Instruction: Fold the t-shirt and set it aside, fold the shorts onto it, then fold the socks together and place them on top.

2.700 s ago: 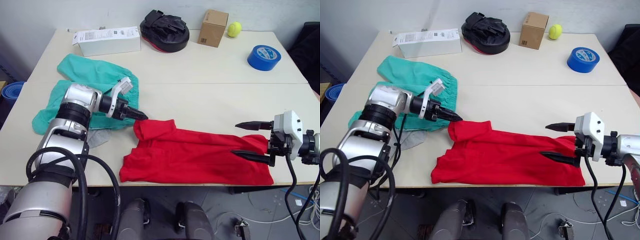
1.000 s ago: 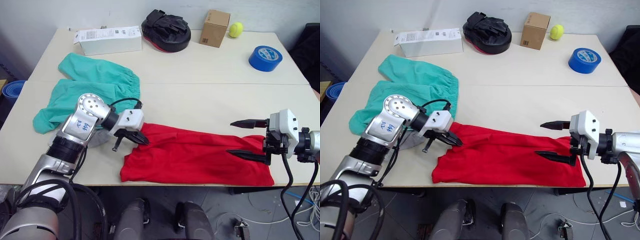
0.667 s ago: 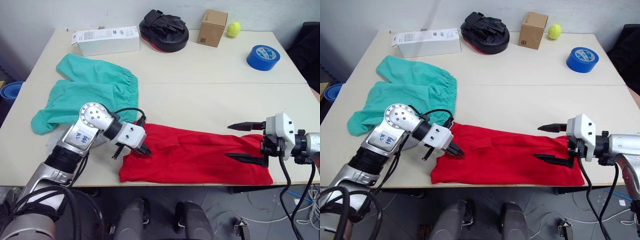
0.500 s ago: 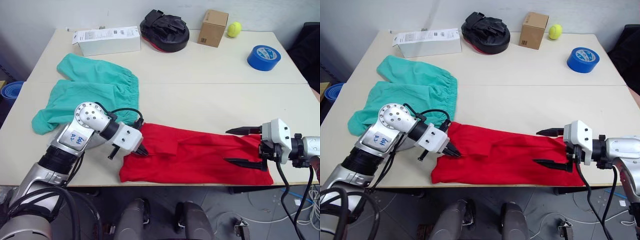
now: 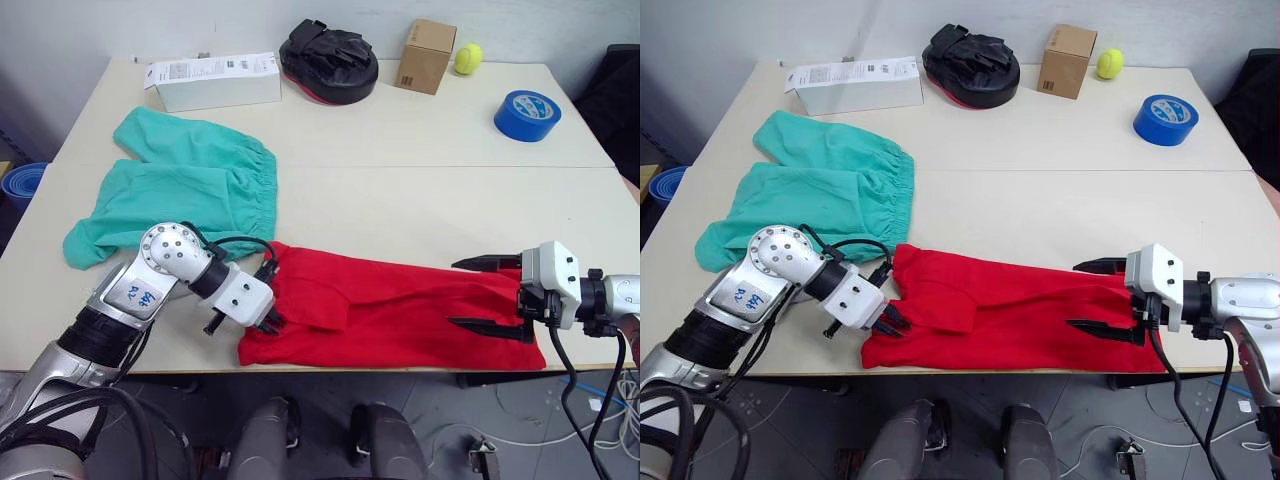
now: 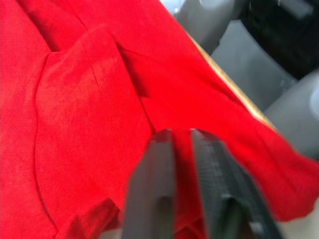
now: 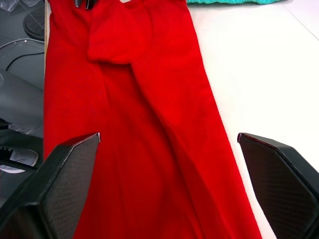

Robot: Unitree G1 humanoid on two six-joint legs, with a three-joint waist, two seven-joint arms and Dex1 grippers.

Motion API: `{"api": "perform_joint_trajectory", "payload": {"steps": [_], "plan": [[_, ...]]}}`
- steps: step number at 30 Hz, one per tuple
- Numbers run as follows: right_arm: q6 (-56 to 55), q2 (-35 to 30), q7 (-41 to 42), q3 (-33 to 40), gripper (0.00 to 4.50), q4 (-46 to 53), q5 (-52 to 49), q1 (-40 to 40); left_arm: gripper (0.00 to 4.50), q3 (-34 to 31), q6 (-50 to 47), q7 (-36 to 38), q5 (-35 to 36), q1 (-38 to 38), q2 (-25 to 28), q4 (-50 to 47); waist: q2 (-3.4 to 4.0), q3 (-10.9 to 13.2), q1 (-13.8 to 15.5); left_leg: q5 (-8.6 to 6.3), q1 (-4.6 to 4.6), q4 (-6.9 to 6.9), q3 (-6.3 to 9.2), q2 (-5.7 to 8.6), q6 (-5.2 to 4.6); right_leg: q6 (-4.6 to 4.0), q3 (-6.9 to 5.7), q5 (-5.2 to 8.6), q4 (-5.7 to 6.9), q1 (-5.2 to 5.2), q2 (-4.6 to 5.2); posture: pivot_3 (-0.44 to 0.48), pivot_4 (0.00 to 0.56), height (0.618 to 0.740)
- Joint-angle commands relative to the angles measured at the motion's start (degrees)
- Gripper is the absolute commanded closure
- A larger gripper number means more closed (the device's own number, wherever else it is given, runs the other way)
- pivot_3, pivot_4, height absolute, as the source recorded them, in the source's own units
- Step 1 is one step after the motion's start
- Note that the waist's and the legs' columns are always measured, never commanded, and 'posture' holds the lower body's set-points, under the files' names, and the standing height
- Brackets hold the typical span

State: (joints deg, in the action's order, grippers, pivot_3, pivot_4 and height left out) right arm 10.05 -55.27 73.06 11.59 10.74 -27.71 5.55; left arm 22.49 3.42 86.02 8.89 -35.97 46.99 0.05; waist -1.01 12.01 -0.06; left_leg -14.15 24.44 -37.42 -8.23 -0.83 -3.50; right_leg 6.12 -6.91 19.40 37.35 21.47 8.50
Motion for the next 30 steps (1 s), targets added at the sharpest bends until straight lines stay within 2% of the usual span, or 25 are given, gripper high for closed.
{"api": "perform_joint_trajectory", "payload": {"steps": [1,3,5,7,10,11,14,21,25,30], "plan": [[0.71,0.33,-0.33,1.38,0.00,0.65,-1.40,0.51,2.60,-3.62,-8.51,2.98,5.55,-0.55,2.28,-3.87,0.00,0.00,-0.02,0.00,0.00,0.01,0.00,0.00,0.00,0.00,0.00,0.00,0.00,0.00,0.00,0.000,0.150,0.740],[1.90,0.25,-0.70,1.72,0.00,1.16,-2.22,0.70,1.95,-5.11,-14.79,1.94,8.34,-1.21,3.06,-5.18,0.00,0.00,-0.03,0.00,0.00,0.02,0.00,0.00,0.00,0.00,0.00,0.00,0.00,0.00,0.00,0.000,0.150,0.740],[3.96,0.17,-1.44,2.04,0.00,2.13,-3.64,1.54,1.34,-7.54,-25.32,2.70,13.79,-2.82,5.29,-6.36,-0.01,0.01,-0.05,0.00,-0.02,0.02,0.00,0.00,0.00,0.00,0.01,0.00,0.02,0.00,-0.01,0.000,0.150,0.740],[5.87,0.23,-2.30,1.93,0.00,2.81,-4.79,2.71,1.34,-9.15,-33.91,1.54,17.69,-4.69,5.71,-6.38,-0.01,0.01,-0.06,0.01,-0.02,0.02,0.01,-0.01,0.01,0.00,0.01,0.00,0.02,0.01,-0.02,0.000,0.150,0.740],[8.84,1.47,-4.51,-0.11,0.00,3.33,-5.66,6.25,1.34,-10.37,-37.88,-6.58,17.24,-7.36,-0.33,-2.35,0.00,0.00,0.18,0.01,-0.03,0.00,0.01,-0.01,0.02,0.00,0.02,0.00,0.03,0.00,-0.02,0.000,0.150,0.740],[9.66,2.05,-5.11,-1.08,0.00,3.33,-5.51,7.52,1.52,-10.37,-37.41,-9.26,15.68,-7.85,-2.48,-0.72,0.00,0.00,0.31,0.01,-0.05,-0.01,0.02,0.00,0.01,0.00,0.02,0.00,0.02,-0.04,-0.02,0.000,0.150,0.740],[11.26,4.13,-6.29,-4.30,0.62,2.58,-4.43,11.26,2.28,-8.93,-34.83,-14.48,11.06,-8.79,-7.86,4.19,-0.02,0.00,0.14,0.02,-0.05,-0.02,0.01,0.01,0.01,0.01,0.03,0.00,0.04,-0.05,-0.03,0.000,0.150,0.740],[10.19,10.74,-9.82,-14.65,3.05,-3.12,4.34,19.67,4.50,-2.97,-23.11,-21.34,-0.22,-7.30,-16.59,15.06,-0.02,0.00,-0.16,0.06,-0.05,0.00,-0.11,0.00,0.07,0.00,0.04,0.00,0.07,0.05,-0.09,0.000,0.150,0.740],[10.15,13.71,-11.13,-18.87,4.48,-5.16,8.56,22.02,4.50,-2.05,-20.11,-22.19,-2.90,-5.81,-17.85,17.03,-0.02,0.00,-0.15,0.06,-0.03,0.02,-0.11,0.00,0.08,0.00,0.06,0.00,0.07,0.11,-0.06,0.000,0.150,0.740],[10.62,14.18,-10.81,-23.70,4.49,-6.11,13.31,21.70,4.50,-0.79,-19.56,-22.20,-5.19,-4.01,-17.77,16.75,-0.01,-0.01,-0.10,0.06,-0.04,-0.01,-0.09,0.00,0.08,0.00,0.06,0.00,0.08,0.08,-0.03,0.000,0.150,0.740]]}}
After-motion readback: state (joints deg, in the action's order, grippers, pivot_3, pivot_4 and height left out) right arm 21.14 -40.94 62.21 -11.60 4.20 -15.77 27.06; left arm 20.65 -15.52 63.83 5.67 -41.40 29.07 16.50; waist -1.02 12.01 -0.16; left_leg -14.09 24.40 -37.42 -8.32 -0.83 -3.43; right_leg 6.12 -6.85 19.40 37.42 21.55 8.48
